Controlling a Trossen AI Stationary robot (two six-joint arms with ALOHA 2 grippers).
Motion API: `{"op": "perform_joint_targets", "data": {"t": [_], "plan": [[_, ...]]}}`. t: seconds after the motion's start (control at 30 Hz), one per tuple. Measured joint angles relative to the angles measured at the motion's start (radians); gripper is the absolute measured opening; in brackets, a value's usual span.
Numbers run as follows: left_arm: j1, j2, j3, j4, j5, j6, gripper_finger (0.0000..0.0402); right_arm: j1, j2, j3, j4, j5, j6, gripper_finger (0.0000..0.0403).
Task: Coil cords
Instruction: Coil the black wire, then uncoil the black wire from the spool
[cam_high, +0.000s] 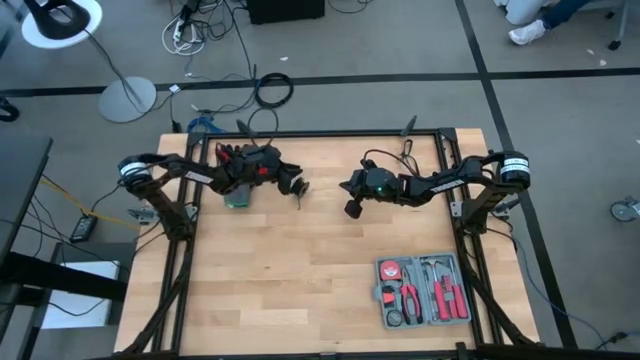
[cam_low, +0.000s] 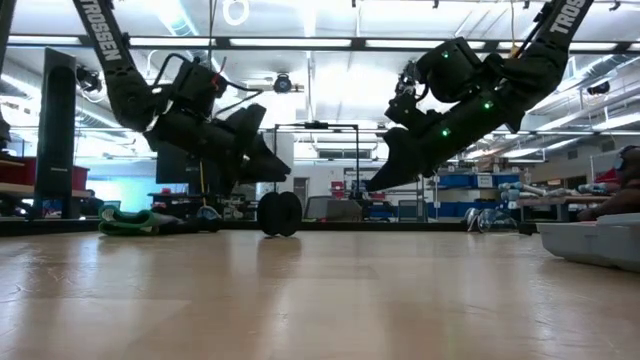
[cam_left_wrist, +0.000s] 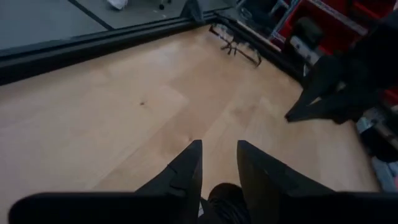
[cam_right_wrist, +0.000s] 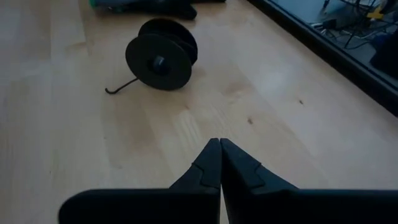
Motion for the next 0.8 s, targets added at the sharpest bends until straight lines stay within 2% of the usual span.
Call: {"op": "perform_joint_targets", "data": {"t": [0.1,0.27,0.37,0.6,0.8], "plan": [[0.004,-0.048,-0.014,-0.02,-0.008,-0.016,0.0103,0.002,0.0,0.0,-0.018,-0.006,0.007,0.0001],[-0.021,-0.144,-0.014,-0.203,-0.081,0.006,0.0092,0.002,0.0,0.0,-0.025,-0.006,0.018,0.0001],[-0.058,-0.177,-0.014,-0.265,-0.088,0.006,0.0076,0.002,0.0,0.0,-0.025,-0.006,0.018,0.0001],[-0.128,-0.178,-0.014,-0.327,-0.198,0.008,0.0046,0.002,0.0,0.0,-0.024,-0.006,0.018,0.0001],[-0.133,-0.177,-0.014,-0.335,-0.21,0.008,0.0042,0.002,0.001,0.0,-0.024,-0.006,0.019,0.0001]]}}
